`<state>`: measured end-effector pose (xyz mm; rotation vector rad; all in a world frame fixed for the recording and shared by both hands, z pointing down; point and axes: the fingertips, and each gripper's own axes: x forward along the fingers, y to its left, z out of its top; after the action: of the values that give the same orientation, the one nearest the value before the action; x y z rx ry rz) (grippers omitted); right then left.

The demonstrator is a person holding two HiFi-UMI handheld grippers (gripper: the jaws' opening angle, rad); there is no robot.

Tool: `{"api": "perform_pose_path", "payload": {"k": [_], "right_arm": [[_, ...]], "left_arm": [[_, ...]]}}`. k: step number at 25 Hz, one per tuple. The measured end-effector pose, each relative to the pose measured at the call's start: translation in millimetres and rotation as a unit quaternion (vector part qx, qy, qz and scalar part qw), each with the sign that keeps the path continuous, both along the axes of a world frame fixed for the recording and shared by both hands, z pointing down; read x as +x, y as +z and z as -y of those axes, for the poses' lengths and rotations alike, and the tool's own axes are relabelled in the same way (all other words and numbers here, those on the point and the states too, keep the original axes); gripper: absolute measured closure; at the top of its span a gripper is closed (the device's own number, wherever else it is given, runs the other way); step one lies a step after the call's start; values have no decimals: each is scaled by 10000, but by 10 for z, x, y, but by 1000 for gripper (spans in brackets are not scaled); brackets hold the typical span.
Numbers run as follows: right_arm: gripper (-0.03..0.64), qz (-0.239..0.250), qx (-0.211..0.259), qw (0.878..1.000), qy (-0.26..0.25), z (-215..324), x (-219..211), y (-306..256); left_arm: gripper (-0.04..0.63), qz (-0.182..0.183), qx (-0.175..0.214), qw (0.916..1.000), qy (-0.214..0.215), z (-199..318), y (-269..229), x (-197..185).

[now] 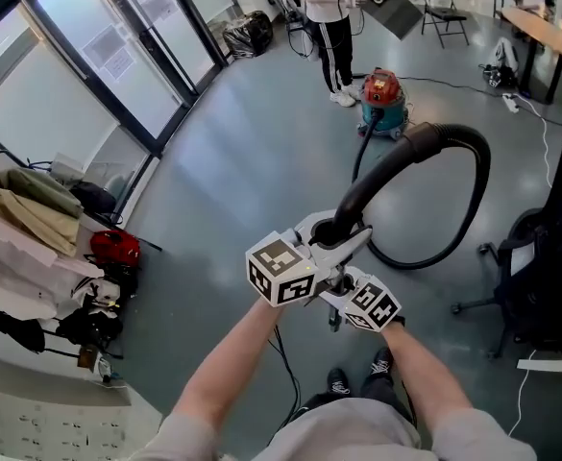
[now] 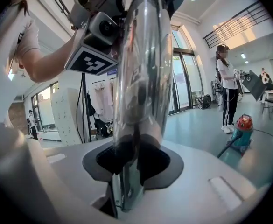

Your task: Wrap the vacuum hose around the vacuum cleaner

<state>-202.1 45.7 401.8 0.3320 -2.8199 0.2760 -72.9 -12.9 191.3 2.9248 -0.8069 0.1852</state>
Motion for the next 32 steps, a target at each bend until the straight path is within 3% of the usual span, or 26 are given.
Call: {"api": "perform_pose_path", "payload": {"k": [6, 14, 21, 27, 32], "right_arm": [[472, -941, 5, 9952, -278, -195, 30, 271], [472, -2173, 96, 9752, -396, -416, 0, 613], [472, -2556, -27, 9661, -351, -503, -113, 762], [471, -2673, -190, 9623, -462, -444, -149, 832], [469, -2532, -243, 9655, -554, -209, -143, 838]], "left_arm": [[474, -183, -205, 9996, -21, -152, 142, -342], [465, -159, -507, 9986, 25, -385, 361, -884], [446, -249, -625, 9977, 102, -360, 208, -1141], [428, 308, -752, 9963, 281, -63, 29, -1022], [417, 730, -762, 9937, 379, 365, -87, -698]]}}
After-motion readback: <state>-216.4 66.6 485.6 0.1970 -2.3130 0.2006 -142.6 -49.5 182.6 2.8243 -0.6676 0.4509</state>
